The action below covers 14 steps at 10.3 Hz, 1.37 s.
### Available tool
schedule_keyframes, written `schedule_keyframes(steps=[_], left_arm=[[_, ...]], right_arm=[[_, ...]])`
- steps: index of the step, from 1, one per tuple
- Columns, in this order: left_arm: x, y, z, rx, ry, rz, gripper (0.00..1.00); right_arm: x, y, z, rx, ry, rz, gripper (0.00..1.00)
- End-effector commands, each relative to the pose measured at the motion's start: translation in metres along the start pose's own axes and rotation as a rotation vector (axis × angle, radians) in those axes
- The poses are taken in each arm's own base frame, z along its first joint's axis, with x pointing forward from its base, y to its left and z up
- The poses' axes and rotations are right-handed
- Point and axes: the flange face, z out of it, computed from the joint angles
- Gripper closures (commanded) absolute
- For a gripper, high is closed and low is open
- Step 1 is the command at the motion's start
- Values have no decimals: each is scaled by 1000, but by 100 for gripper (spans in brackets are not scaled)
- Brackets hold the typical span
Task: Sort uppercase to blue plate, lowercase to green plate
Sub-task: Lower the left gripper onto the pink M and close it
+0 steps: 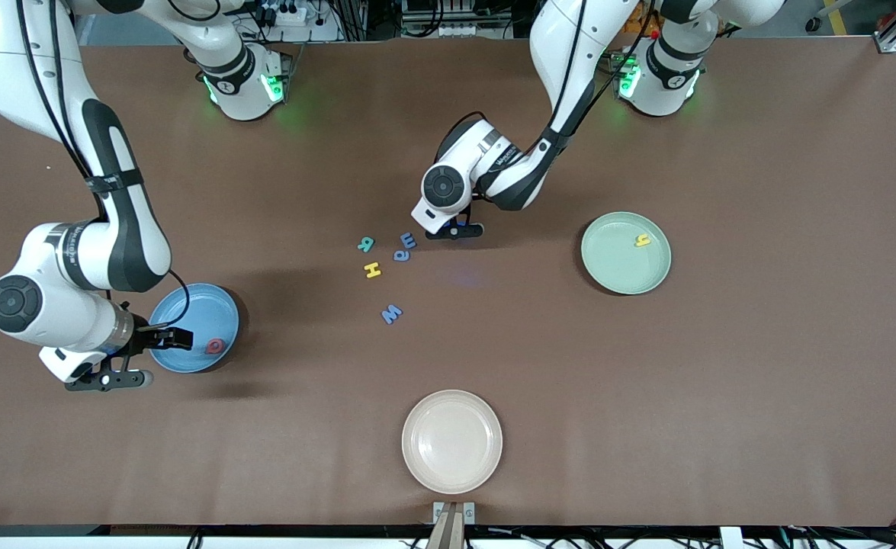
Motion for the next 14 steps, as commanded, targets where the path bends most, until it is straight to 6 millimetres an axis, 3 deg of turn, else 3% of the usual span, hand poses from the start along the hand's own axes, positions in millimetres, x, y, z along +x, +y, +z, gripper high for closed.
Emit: schedule_keyframes(steps=[1, 5, 9, 14], left_arm=[[1, -4, 8, 24, 2, 26, 62], [2, -6, 6, 21, 2, 25, 65], [8, -17, -15, 37, -35, 46, 65], [38, -69, -44, 63, -145, 121, 65]], right_arm=[[-2, -4, -20, 8, 1, 13, 0], [-8, -15, -50, 11, -12, 10, 0], [-2, -14, -55, 10, 18, 14, 0], [-1, -15, -50, -7, 13, -2, 0]])
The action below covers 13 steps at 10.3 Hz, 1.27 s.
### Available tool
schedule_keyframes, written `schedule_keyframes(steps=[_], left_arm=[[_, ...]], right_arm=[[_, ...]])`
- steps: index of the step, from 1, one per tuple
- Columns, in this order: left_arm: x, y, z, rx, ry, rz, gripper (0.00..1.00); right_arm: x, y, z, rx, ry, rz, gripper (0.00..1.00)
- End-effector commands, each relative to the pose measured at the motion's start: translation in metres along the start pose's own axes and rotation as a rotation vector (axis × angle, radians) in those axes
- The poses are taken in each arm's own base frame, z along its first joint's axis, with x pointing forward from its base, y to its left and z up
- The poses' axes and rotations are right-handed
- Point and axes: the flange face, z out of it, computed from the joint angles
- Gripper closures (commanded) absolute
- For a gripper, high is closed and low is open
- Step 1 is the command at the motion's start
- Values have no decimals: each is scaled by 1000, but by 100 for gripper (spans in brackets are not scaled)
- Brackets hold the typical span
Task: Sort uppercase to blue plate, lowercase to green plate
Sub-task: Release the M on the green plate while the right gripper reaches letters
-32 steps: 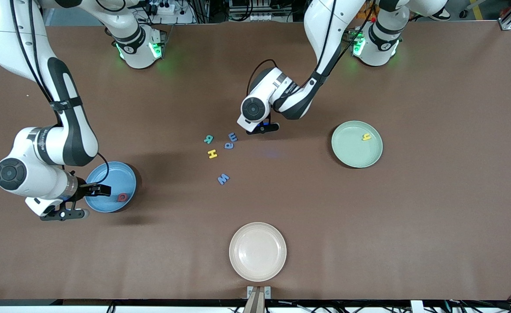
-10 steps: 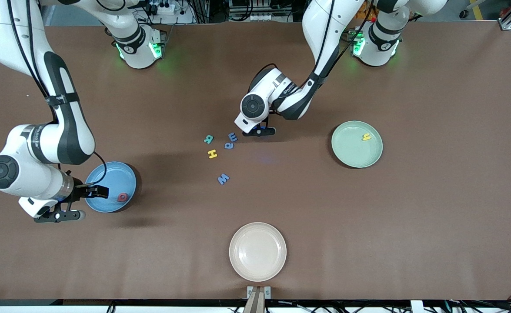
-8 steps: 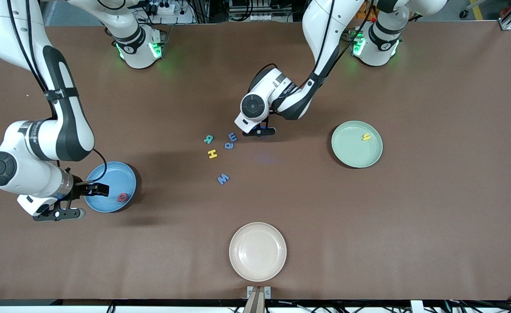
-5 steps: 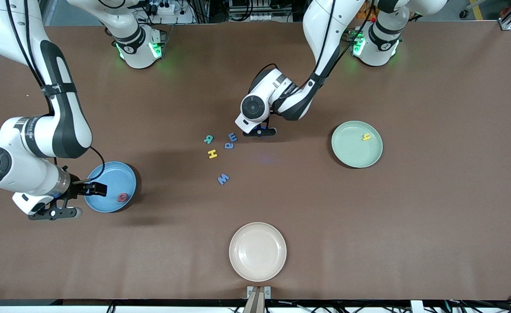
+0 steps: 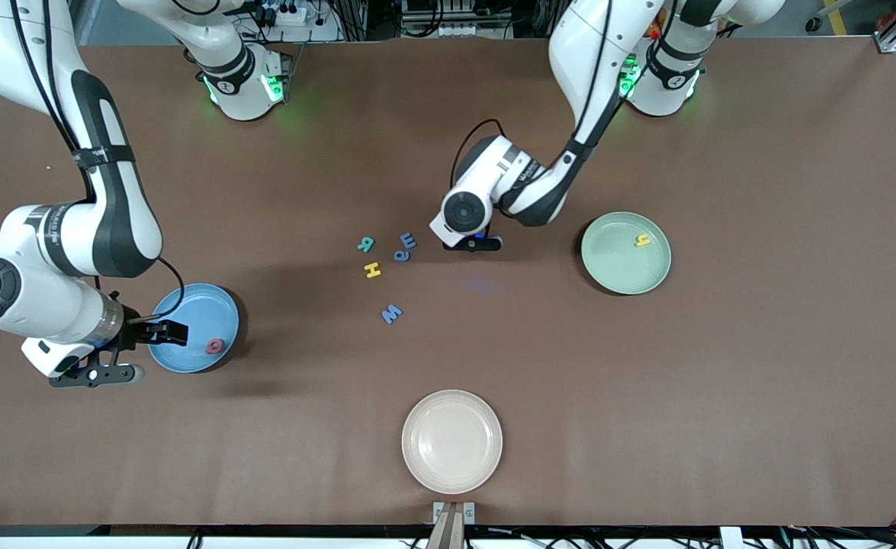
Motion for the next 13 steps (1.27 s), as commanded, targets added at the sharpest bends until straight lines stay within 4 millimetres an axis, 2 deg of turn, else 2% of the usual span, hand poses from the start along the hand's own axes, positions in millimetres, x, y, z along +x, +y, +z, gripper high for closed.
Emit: schedule_keyframes(steps=[1, 2, 4, 5, 7, 8, 9, 11, 12, 13], left_arm=[[3, -33, -16, 36, -69, 47, 65], [9, -48, -24, 47, -76, 70, 65], [25, -85, -35, 80, -93, 110, 65], [33, -107, -40, 111, -108, 139, 65], [39, -150, -41, 154, -120, 196, 65], [40, -177, -35, 177, -140, 230, 65], [42, -194, -33, 210, -145, 261, 65], [45, -208, -32, 227, -156, 279, 65], [47, -215, -30, 225, -165, 291, 65], [47, -218, -30, 227, -170, 297, 65]], right_arm=[[2, -2, -2, -8, 3, 7, 0], [2, -3, -2, -5, 3, 7, 0], [4, -23, -4, 5, 11, -15, 0], [7, -46, -5, 5, 37, -13, 0], [10, -105, 10, 6, 51, -39, 0], [10, -138, 12, 1, 56, -93, 0], [10, -177, 15, -2, 61, -157, 0], [13, -257, 24, -8, 85, -270, 0], [11, -290, 29, -10, 126, -320, 0], [13, -300, 31, -5, 174, -342, 0]])
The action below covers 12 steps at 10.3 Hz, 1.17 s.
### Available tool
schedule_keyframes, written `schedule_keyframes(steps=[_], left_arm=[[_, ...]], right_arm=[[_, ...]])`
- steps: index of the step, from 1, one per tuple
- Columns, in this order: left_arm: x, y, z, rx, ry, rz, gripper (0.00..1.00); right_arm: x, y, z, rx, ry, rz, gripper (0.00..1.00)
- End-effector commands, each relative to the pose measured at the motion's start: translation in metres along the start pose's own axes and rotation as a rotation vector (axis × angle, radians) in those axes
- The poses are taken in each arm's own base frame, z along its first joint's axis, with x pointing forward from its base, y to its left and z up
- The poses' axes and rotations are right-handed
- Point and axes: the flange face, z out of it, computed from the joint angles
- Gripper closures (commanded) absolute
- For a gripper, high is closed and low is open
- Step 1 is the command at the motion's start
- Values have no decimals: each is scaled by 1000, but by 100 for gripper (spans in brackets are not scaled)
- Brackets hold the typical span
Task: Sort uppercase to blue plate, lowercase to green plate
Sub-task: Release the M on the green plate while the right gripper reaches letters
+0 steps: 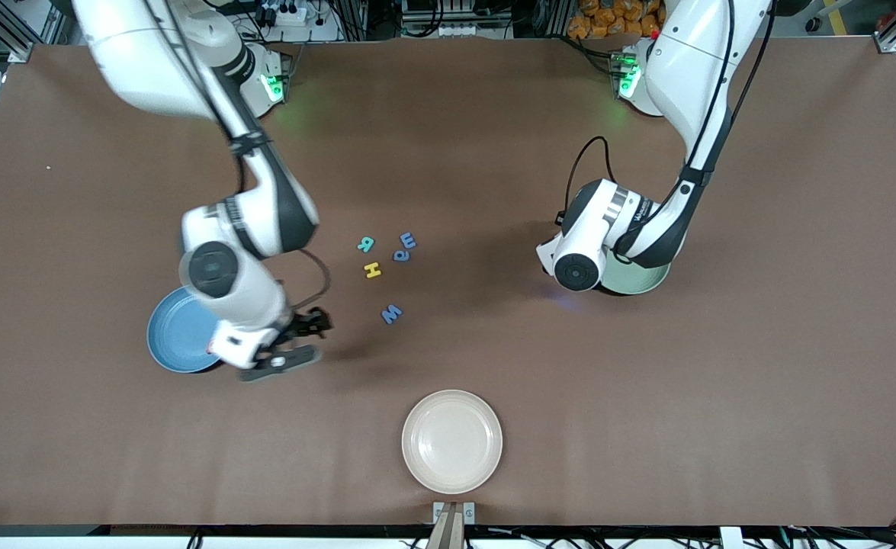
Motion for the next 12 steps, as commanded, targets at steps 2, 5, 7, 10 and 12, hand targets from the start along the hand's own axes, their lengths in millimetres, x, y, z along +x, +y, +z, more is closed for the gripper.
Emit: schedule_keyframes(steps=[2, 5, 7, 10, 12], left_arm=[[-7, -23, 3, 67, -7, 66, 65], [2, -36, 5, 64, 28, 63, 54], [3, -37, 5, 63, 29, 64, 12], [2, -41, 2, 55, 36, 57, 0], [2, -42, -4, 23, 46, 44, 0]], right_arm=[[13, -51, 35, -36, 54, -105, 0], [7, -79, 73, -72, 62, -208, 0], [-6, -108, 99, -61, 24, -254, 0], [-31, -150, 117, -34, -23, -291, 0], [-43, -157, 124, -14, -48, -290, 0]])
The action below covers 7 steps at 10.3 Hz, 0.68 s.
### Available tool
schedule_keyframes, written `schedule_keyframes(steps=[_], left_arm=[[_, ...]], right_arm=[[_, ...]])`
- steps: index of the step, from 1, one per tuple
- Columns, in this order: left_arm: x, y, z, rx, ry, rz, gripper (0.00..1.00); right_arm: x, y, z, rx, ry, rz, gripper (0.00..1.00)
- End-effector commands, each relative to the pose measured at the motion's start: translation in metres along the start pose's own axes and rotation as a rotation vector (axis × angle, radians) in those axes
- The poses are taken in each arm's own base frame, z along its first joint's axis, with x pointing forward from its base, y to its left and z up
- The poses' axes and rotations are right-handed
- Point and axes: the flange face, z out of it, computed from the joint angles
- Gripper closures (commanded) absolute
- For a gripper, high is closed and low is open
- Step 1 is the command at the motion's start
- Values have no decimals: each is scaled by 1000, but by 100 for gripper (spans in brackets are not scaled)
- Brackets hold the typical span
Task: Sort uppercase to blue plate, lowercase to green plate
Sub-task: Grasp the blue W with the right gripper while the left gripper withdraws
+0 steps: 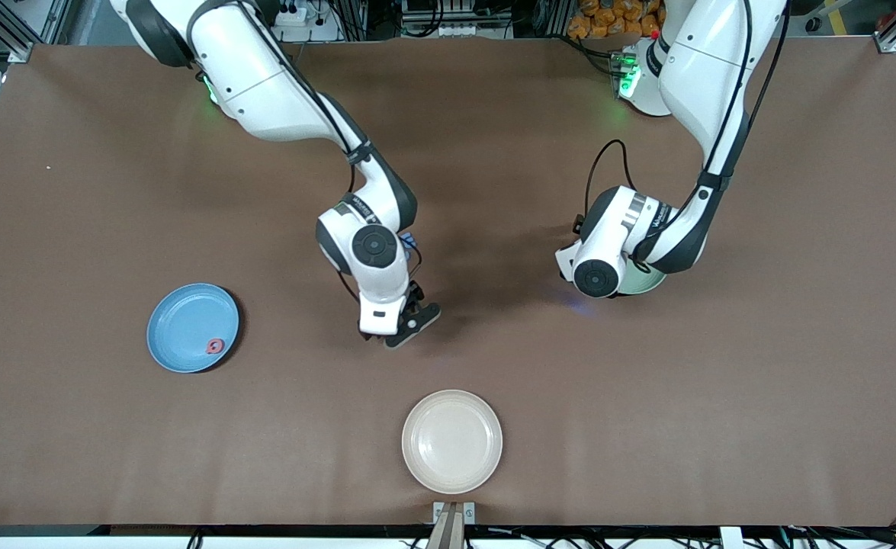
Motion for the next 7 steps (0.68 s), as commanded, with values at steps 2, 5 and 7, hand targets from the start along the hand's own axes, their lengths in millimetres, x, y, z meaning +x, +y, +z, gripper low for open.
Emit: schedule_keyframes(steps=[2, 5, 7], left_arm=[[-5, -15, -13, -58, 28, -26, 0], [-1, -20, -47, -202, 89, -85, 0], [-1, -19, -62, -249, 113, -132, 0]], right_arm=[[-13, 4, 7, 30, 3, -53, 0], [-13, 7, 3, 57, 14, -58, 0], [-16, 7, 3, 58, 7, -63, 0]])
